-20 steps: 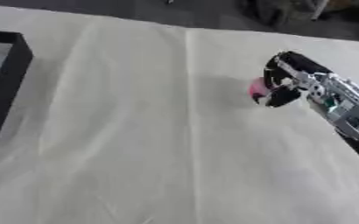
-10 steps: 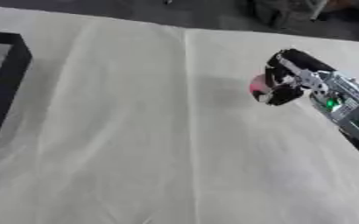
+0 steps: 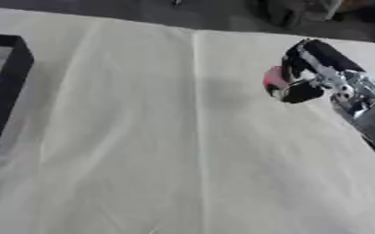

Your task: Pick up the objects with one hand, pass them to the other hand, and then place them into the box on the other side of the table.

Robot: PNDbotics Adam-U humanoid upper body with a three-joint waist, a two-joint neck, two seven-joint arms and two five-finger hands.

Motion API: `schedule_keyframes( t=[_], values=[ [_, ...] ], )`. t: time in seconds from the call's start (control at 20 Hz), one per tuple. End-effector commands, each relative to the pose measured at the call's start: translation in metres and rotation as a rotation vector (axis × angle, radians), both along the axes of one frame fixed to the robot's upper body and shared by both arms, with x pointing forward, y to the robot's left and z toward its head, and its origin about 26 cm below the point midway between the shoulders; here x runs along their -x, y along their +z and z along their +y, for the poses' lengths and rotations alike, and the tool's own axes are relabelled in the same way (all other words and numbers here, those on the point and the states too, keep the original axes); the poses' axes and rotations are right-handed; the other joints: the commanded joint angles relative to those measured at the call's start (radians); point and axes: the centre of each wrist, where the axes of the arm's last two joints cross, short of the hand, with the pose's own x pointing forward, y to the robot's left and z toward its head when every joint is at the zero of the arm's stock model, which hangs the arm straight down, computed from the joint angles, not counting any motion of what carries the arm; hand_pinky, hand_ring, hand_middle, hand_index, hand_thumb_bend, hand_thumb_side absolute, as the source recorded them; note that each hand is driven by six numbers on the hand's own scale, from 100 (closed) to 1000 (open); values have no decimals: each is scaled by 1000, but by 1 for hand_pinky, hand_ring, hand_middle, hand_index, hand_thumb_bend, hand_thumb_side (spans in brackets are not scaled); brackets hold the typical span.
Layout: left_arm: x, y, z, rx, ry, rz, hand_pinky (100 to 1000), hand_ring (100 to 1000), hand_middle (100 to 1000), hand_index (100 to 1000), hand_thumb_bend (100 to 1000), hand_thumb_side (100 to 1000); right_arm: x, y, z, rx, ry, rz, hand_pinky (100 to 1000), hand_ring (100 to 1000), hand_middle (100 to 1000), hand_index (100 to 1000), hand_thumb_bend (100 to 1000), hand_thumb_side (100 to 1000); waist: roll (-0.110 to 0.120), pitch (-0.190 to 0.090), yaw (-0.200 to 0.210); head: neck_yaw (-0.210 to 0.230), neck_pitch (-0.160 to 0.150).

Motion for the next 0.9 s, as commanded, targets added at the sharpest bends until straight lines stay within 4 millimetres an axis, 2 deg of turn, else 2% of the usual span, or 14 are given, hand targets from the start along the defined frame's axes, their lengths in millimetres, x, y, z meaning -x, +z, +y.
schedule_keyframes(
  t=[0.05,0.7,0.9],
  values=[
    [2,11,7,-46,15,-27,955,673,718,827,464,750,14,13,11,34,30,-175,610,506,237,348,337,100,11,-26,-6,11,-12],
    [0,30,11,-215,-20,-8,948,676,745,851,448,768,13,-18,29,122,127,-530,623,513,253,356,317,100,40,-33,-21,41,-19],
    [-1,38,11,-298,-59,14,944,677,756,864,439,781,13,-25,38,184,146,-657,658,520,262,361,306,100,48,-34,-22,46,-19]
  ],
)
